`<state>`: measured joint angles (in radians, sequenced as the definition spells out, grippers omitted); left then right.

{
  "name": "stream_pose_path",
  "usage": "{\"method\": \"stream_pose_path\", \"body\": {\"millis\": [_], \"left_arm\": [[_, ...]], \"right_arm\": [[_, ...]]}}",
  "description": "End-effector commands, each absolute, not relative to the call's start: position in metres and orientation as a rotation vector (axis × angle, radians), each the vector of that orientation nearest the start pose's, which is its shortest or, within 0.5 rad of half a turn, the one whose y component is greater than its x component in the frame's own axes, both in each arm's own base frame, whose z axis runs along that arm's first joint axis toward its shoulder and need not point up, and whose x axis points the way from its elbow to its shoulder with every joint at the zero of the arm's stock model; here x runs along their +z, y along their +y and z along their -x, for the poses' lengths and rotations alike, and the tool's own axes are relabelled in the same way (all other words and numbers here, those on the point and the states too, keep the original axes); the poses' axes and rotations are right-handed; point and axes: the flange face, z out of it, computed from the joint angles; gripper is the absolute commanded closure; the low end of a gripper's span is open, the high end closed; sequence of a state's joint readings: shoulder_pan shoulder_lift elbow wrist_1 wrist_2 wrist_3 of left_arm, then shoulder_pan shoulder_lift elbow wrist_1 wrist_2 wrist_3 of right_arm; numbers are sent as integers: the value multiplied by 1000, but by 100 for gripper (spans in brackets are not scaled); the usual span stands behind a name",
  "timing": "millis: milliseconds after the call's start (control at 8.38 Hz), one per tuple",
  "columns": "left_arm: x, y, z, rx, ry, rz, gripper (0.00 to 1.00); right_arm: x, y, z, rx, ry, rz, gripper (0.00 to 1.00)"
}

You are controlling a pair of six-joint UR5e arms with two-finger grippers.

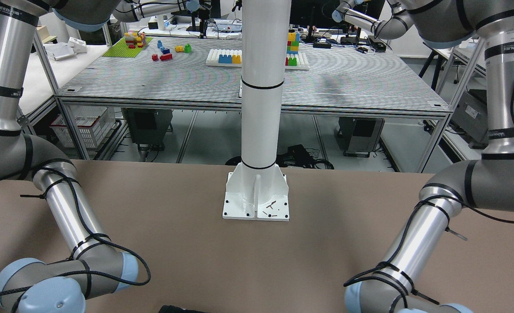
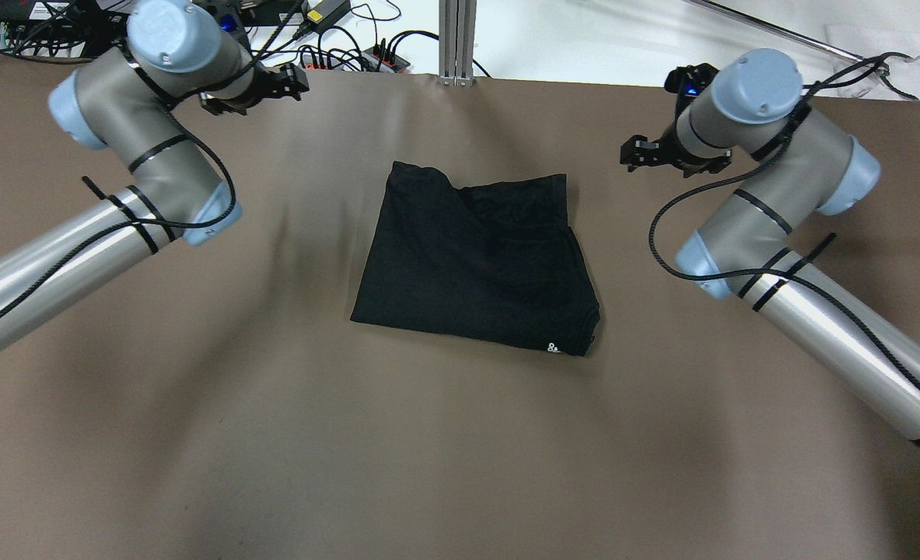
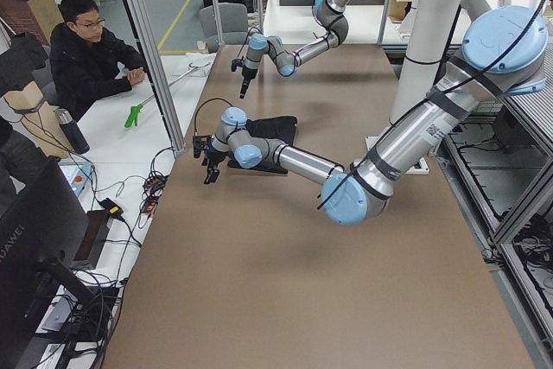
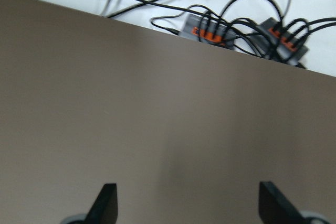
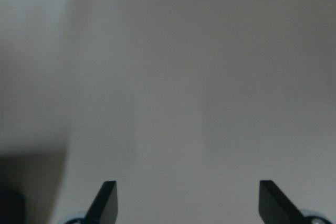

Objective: Fold clothes

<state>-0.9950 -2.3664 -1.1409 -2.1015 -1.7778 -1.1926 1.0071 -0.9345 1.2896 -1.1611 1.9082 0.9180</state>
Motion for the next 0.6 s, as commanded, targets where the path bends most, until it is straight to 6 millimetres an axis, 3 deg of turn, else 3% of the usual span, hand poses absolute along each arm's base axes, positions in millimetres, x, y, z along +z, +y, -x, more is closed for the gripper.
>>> {"method": "stream_pose_path", "body": {"millis": [0, 239, 358, 477], "left_arm": [[397, -701, -192, -190, 595, -546, 5], [484, -664, -65, -18, 419, -582, 5], [513, -646, -8, 32, 369, -579, 5], [545, -625, 39, 98, 347, -556, 5]], "right_arm": [[462, -703, 192, -67, -554, -443, 5], [513, -702, 83, -135, -440, -474, 5], [526, -702, 40, -179, -380, -491, 5], [552, -689, 1, -211, -323, -494, 5]]}}
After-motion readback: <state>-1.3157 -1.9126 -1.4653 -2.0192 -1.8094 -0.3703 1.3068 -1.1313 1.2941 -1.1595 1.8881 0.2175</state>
